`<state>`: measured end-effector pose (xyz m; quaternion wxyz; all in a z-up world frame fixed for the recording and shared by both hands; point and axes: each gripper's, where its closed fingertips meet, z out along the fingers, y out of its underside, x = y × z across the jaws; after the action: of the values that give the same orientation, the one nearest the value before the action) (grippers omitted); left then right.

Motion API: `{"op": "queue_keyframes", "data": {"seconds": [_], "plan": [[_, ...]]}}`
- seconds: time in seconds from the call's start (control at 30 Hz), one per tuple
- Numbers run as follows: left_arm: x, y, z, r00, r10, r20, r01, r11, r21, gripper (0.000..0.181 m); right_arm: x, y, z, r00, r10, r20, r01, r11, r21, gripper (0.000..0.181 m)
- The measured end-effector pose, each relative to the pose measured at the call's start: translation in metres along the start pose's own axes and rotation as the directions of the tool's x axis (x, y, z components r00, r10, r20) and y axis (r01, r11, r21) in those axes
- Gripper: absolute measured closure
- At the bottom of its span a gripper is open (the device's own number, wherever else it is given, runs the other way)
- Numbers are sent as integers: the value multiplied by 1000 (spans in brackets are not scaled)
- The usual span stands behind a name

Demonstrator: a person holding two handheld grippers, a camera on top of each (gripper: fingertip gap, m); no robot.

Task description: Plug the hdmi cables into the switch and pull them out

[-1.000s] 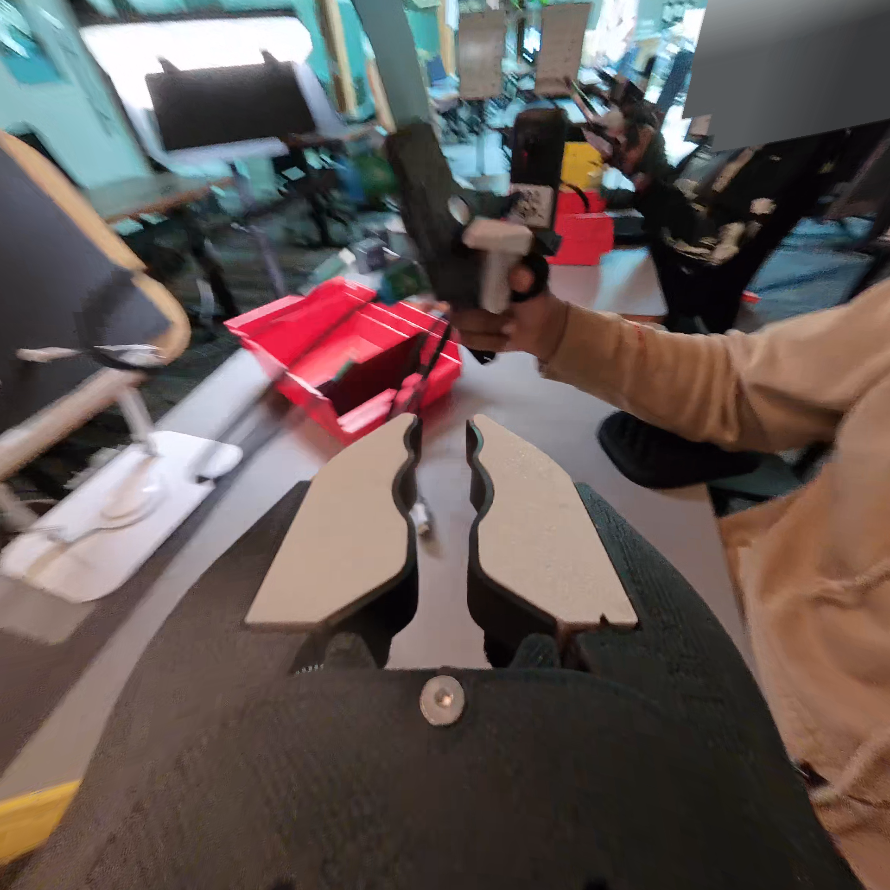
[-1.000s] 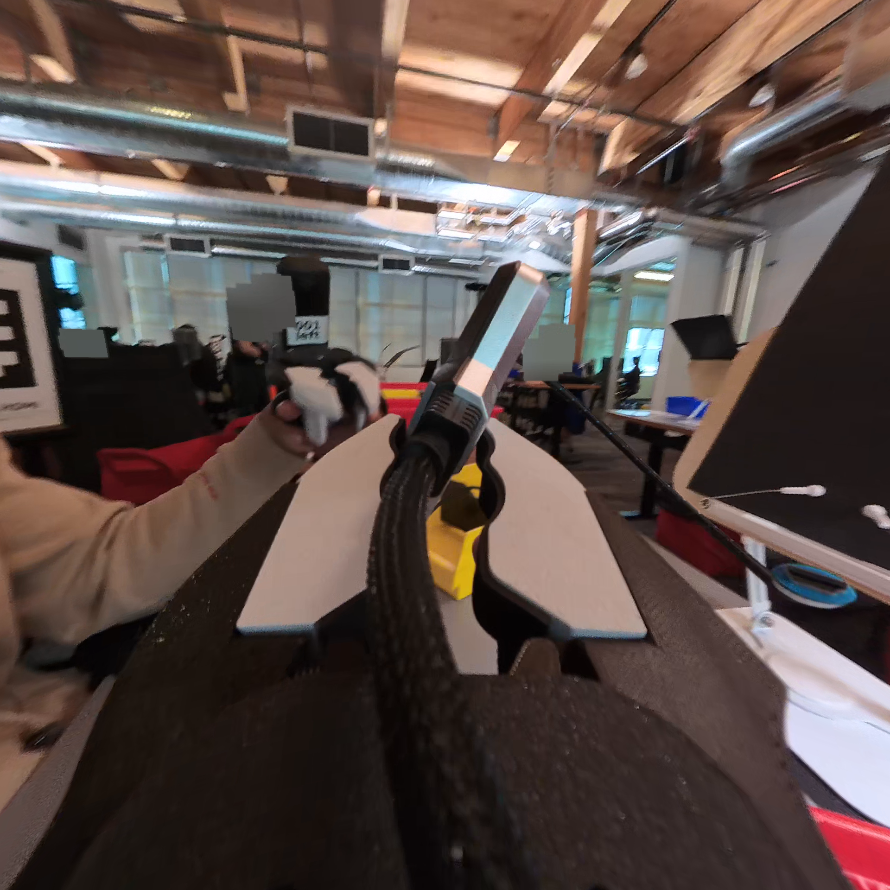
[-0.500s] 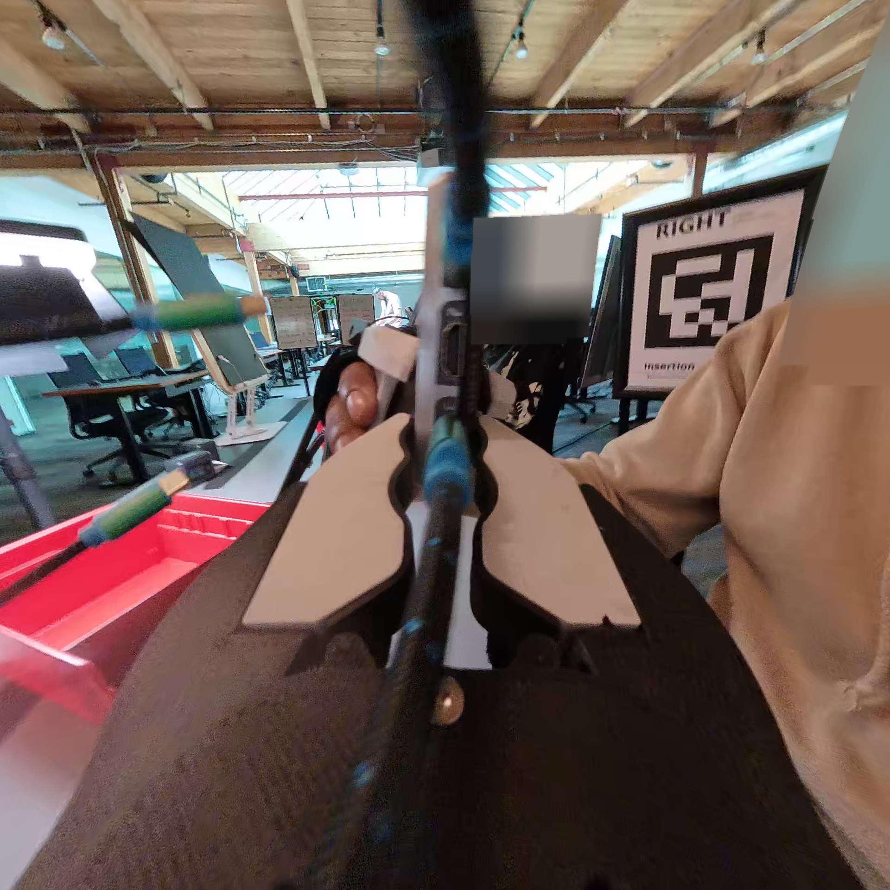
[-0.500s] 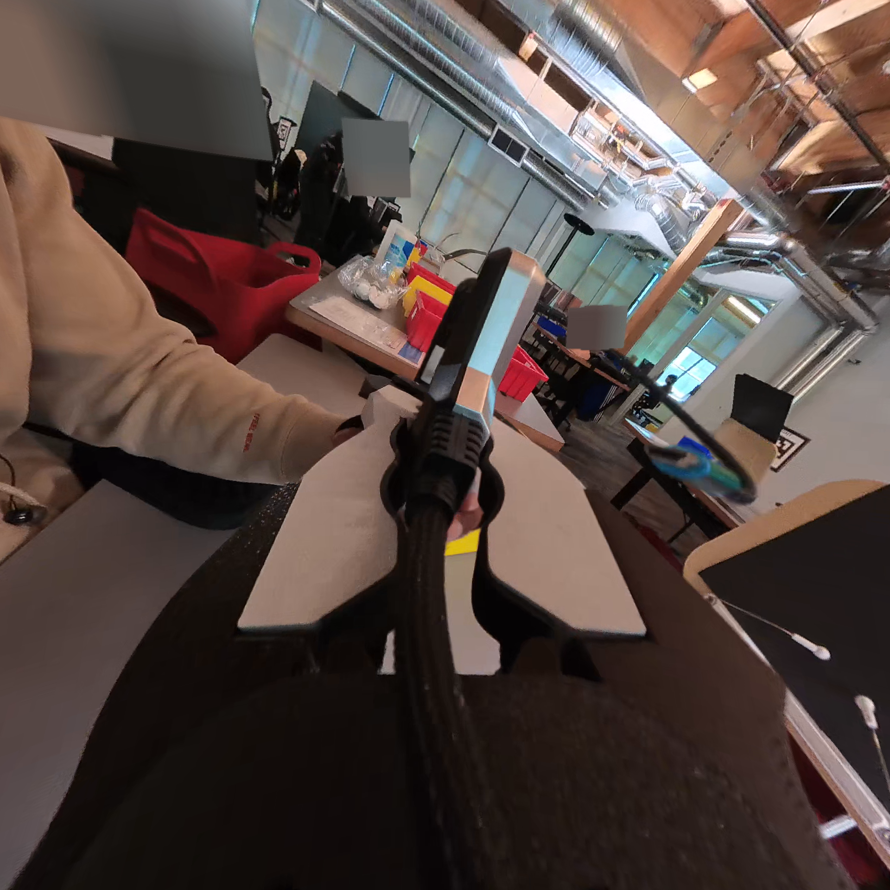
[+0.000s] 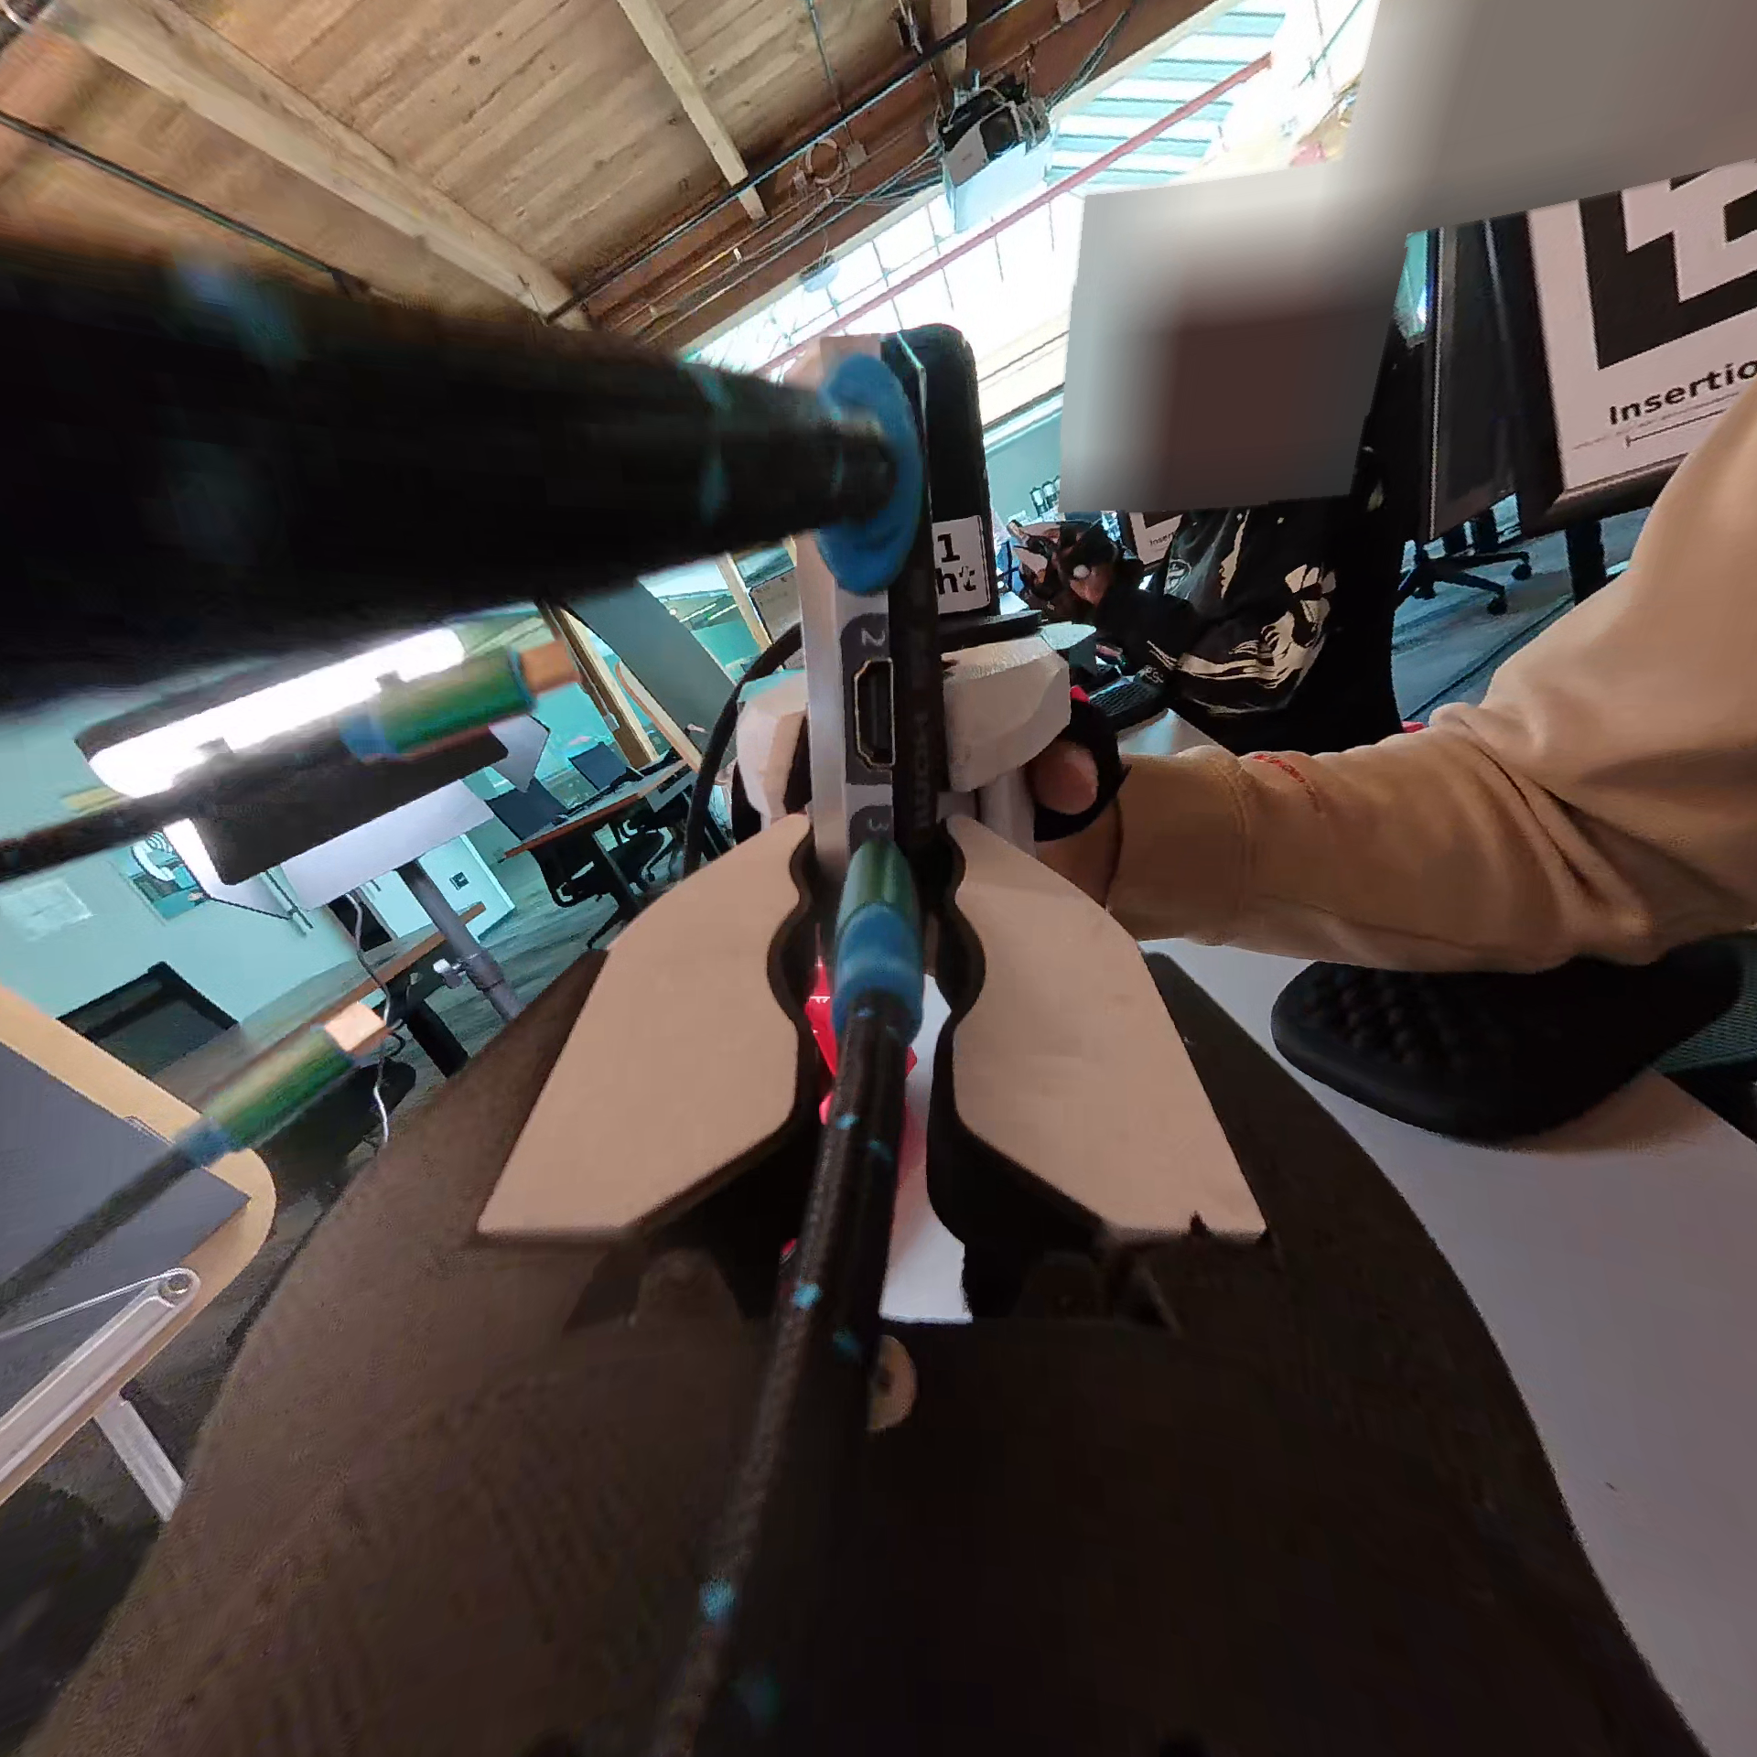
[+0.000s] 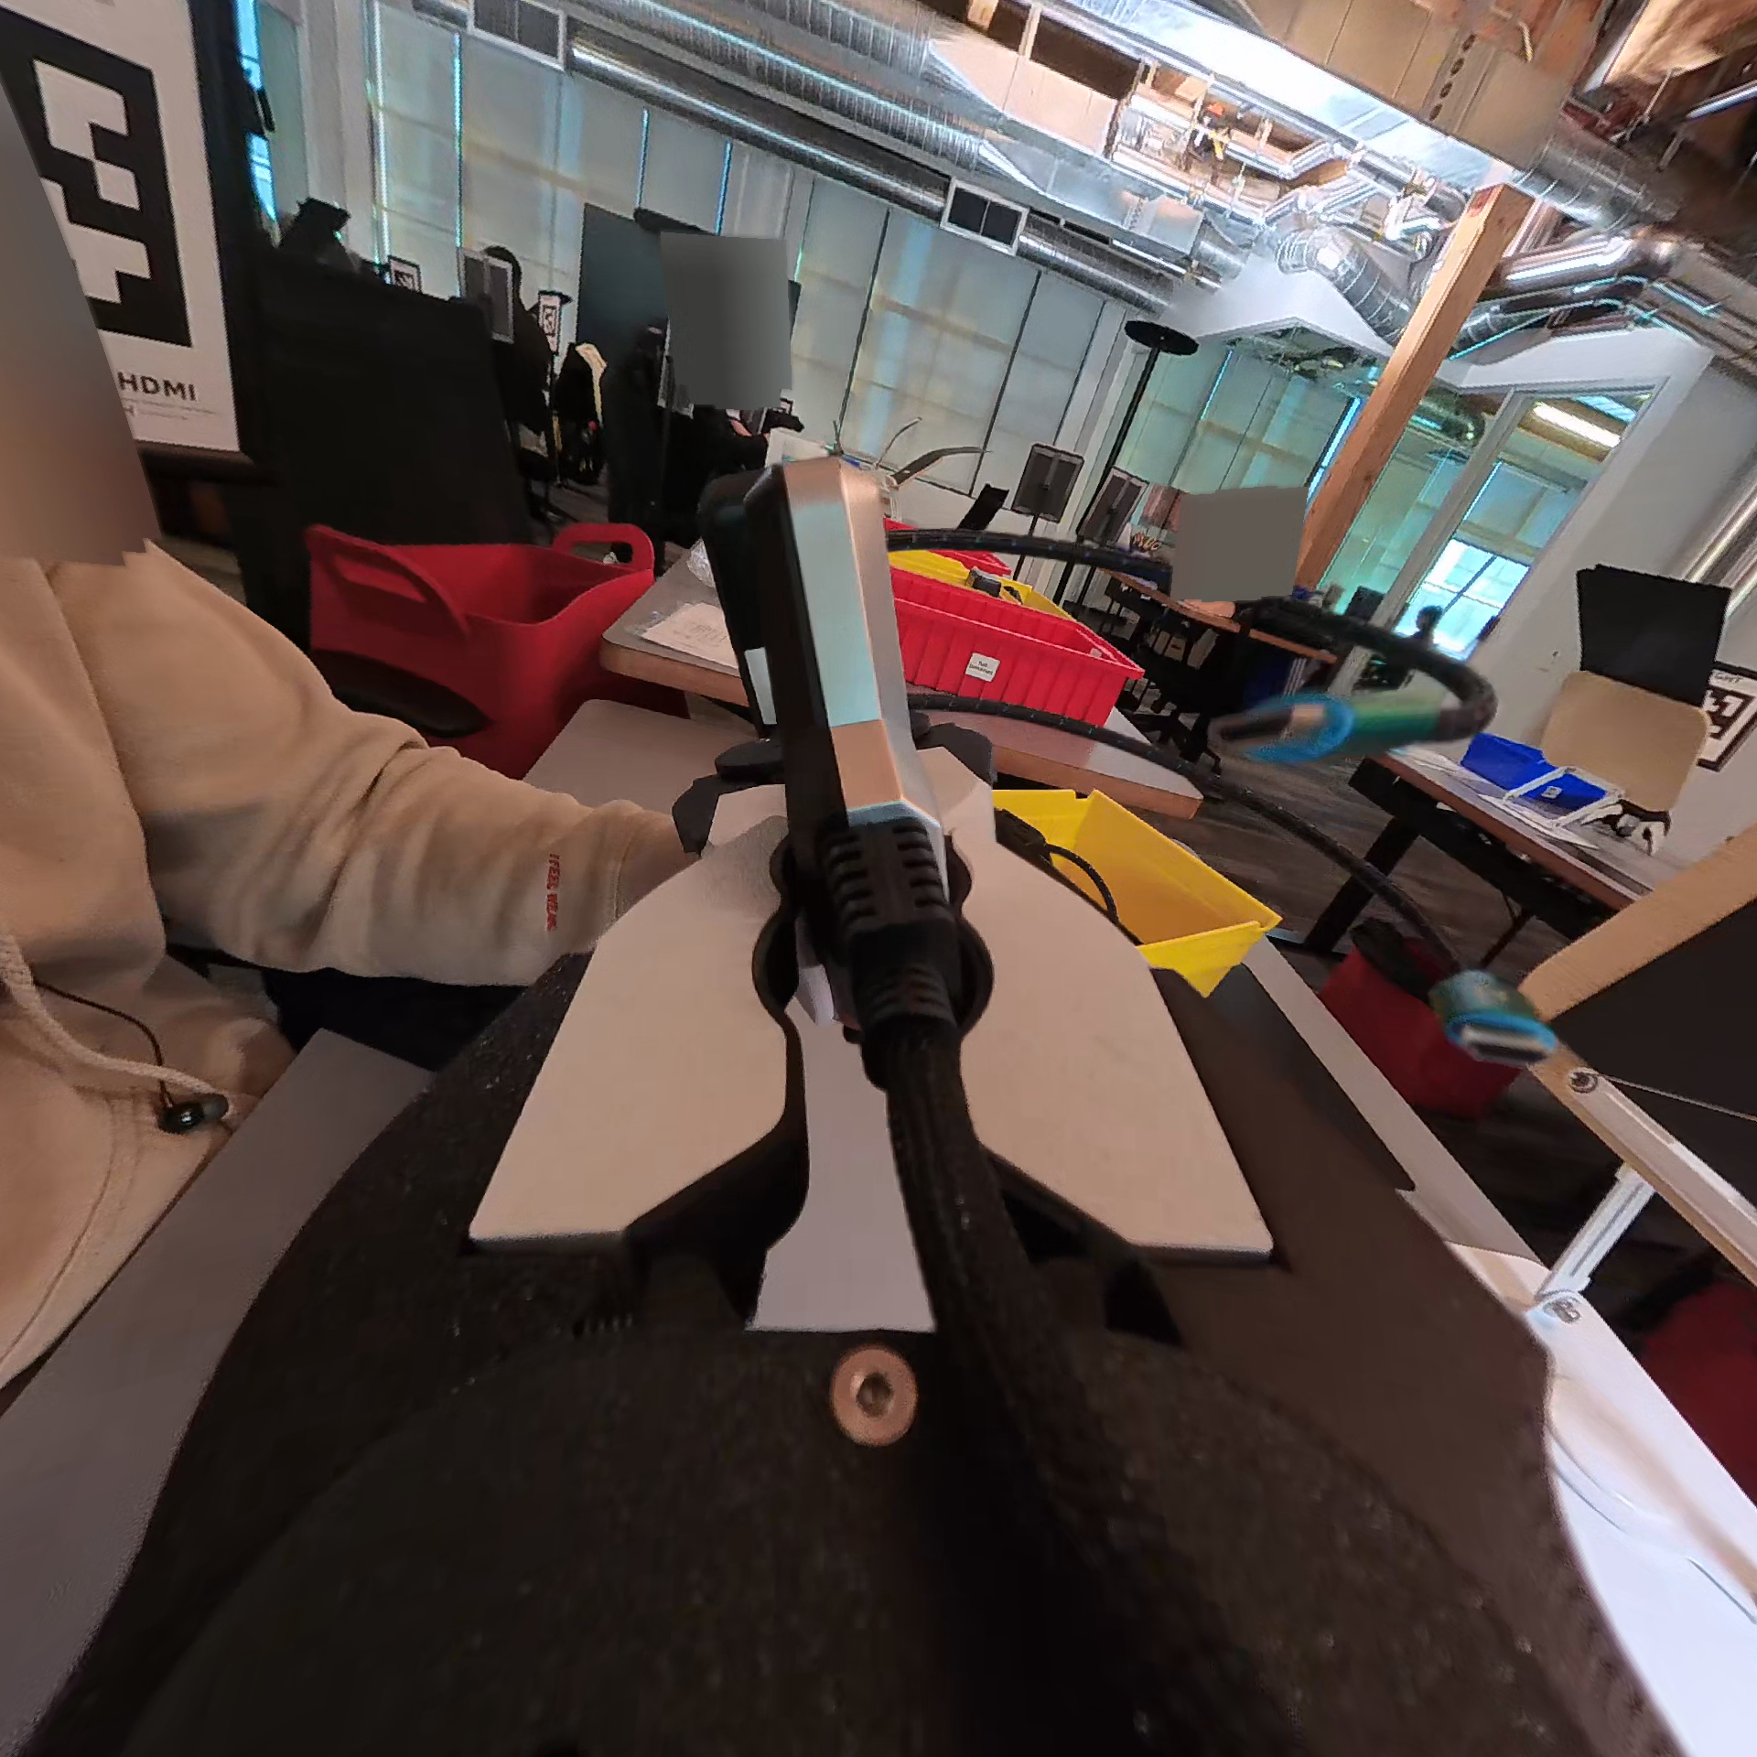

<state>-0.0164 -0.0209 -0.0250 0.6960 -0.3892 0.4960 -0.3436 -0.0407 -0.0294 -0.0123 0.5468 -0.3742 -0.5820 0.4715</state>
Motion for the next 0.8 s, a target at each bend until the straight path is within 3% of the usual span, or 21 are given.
{"op": "queue_keyframes", "data": {"seconds": [0.17,0.3,0.47,0.57,0.8], "plan": [[-6,3,-4,978,-208,-31,208,978,10,157,6,-1,-5,1000,-16,-26,17,1000,13,159],[-18,-5,-17,934,-352,-58,356,927,114,155,23,-9,-27,997,58,-47,-54,994,97,159],[-27,-11,-13,899,-437,-34,434,878,204,156,32,-9,-35,992,115,-44,-107,982,158,159],[-31,-17,-13,882,-469,-30,462,851,249,165,31,-9,-33,990,136,-23,-130,976,177,159],[-26,-16,-14,910,-415,-19,414,901,130,169,26,-6,-32,988,153,17,-154,975,162,159]]}}
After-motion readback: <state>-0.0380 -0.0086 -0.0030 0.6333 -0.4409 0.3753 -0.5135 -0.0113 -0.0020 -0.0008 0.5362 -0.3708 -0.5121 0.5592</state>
